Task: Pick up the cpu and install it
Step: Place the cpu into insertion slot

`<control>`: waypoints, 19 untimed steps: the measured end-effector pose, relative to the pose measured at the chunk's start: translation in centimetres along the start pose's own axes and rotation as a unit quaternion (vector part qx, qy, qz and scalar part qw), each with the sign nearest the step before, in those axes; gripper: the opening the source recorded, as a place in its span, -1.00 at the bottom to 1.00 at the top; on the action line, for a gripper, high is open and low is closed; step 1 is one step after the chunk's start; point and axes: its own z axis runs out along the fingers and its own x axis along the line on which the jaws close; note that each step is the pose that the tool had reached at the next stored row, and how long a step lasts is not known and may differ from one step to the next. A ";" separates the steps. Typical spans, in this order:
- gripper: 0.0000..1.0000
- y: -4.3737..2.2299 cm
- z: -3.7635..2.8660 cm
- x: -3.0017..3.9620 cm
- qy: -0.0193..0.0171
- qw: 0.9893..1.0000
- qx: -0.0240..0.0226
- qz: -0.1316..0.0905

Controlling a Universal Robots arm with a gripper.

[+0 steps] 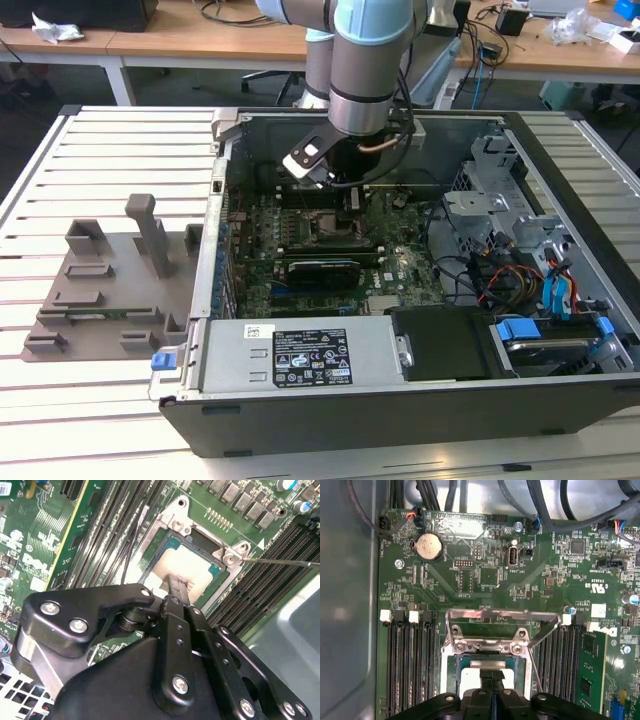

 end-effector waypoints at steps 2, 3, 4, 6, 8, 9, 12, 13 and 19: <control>-0.78 0.00 -0.76 -0.02 0.000 1.000 0.000 0.000; -0.78 -0.01 -1.14 -0.05 0.000 1.000 0.000 0.000; -0.78 -0.02 -1.54 -0.07 0.000 1.000 0.000 0.000; -0.78 -0.03 -2.42 -0.12 0.000 1.000 0.000 0.000; -0.78 -0.05 -3.33 -0.17 0.000 1.000 0.000 0.000; -0.78 -0.06 -3.71 -0.19 0.000 1.000 0.000 0.000; -0.78 -0.08 -5.46 -0.28 0.000 1.000 0.000 0.000; -0.78 -0.09 -6.05 -0.31 0.000 1.000 0.000 0.000; -0.78 -0.12 -8.37 -0.44 0.000 1.000 0.000 0.000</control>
